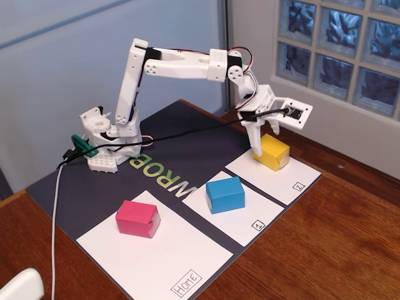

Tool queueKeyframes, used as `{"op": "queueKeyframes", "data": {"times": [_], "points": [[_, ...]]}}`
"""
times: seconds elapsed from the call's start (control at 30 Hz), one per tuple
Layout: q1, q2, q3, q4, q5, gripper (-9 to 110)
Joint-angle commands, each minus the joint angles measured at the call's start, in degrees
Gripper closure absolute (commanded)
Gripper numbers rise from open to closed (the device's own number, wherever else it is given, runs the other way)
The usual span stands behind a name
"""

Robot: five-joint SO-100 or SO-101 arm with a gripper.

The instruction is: Move box yellow to home

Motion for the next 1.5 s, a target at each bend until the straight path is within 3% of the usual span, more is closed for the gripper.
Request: {"op": "queueKeyframes", "data": {"times": [0.0,0.47,0.73,1.13,1.47], "points": [[-0.7,-0.18,-1.32,-1.14,0.44,64],[-1.93,-5.63,0.0,-2.46,1.14,73],[-1.49,-6.24,1.05,-2.46,0.26,102],[0.44,-3.87,0.97,-4.66,-3.08,102],[4.75,7.21,-0.44,-1.76,-14.77,102]]}}
